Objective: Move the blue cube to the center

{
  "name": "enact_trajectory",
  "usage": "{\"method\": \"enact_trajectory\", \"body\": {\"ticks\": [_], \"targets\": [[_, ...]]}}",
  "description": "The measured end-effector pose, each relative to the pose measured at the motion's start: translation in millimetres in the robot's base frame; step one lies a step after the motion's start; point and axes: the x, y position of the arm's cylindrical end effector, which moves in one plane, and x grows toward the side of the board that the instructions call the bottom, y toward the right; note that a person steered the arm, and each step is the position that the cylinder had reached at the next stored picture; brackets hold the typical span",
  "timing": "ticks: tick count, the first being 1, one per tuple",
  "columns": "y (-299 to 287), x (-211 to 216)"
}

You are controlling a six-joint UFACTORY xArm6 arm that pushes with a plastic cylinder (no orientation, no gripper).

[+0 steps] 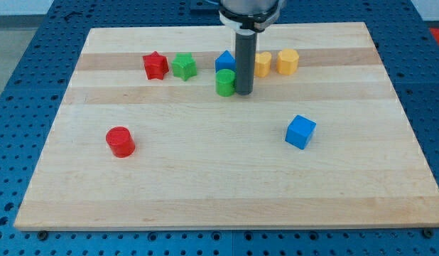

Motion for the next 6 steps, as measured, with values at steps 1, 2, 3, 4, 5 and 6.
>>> {"method": "enact_trajectory", "body": {"ticks": [1,2,3,4,5,6], "targets": [[-5,0],[-3,0],[29,0],[72,1],[126,15],[170,42]]}}
